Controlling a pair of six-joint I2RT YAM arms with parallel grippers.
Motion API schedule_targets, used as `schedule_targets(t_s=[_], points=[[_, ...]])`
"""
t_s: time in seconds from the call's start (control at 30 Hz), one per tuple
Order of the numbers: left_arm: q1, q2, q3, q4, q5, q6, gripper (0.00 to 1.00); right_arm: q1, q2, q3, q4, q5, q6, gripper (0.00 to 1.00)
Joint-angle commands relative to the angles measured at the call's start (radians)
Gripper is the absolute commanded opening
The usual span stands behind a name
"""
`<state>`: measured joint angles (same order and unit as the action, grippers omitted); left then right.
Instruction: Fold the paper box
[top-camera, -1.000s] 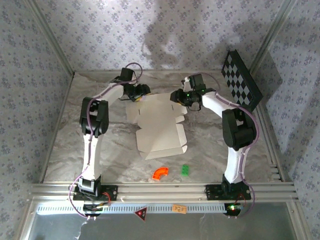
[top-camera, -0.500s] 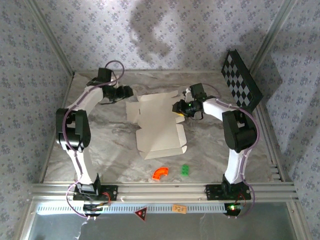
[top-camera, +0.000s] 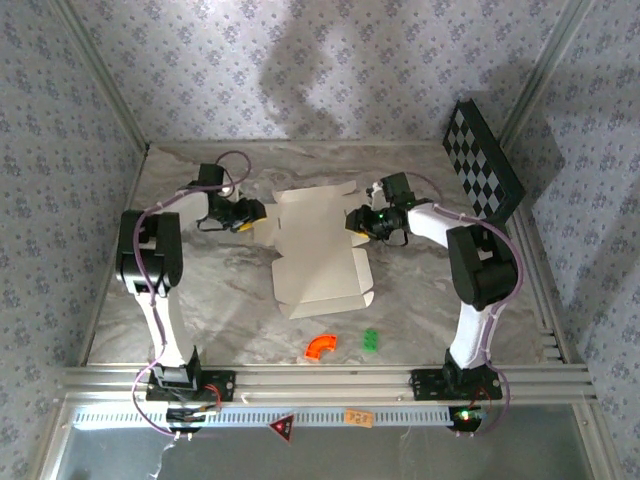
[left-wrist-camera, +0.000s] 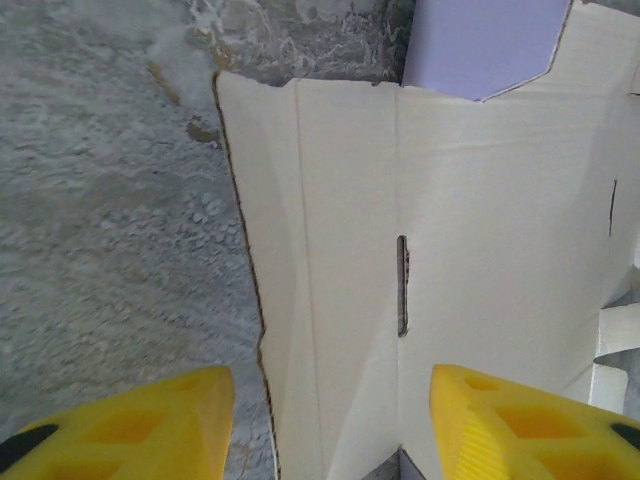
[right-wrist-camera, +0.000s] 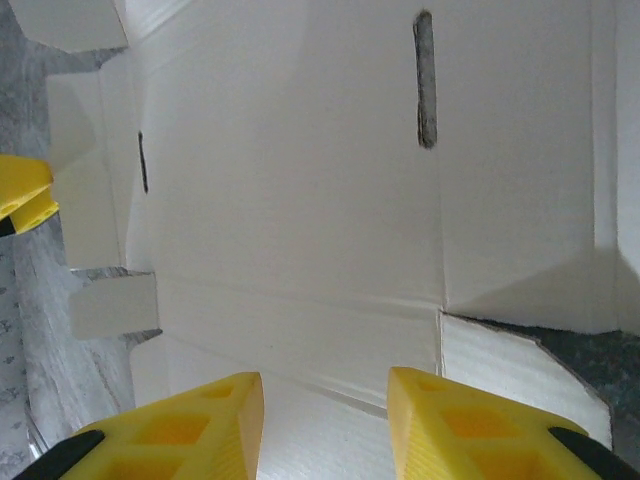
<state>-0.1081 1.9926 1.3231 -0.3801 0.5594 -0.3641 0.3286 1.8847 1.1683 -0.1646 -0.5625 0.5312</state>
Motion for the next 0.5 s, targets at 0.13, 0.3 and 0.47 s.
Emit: schedule_targets(t_s=[0.13,0.3,0.47], points=[[-0.025,0.057,0.024,0.025,0.047,0.001,0.51,0.024,-0.003,-0.014,0.043,-0.018,0.013,0.39],[-0.031,0.08,0.037,0.021,0.062,0.009,0.47,0.032,0.025,-0.019,0.079,-0.027,0.027,0.39],[-0.031,0.079,0.035,0.045,0.101,-0.001,0.4,0.032,0.069,-0.031,0.142,-0.062,0.061,0.39]])
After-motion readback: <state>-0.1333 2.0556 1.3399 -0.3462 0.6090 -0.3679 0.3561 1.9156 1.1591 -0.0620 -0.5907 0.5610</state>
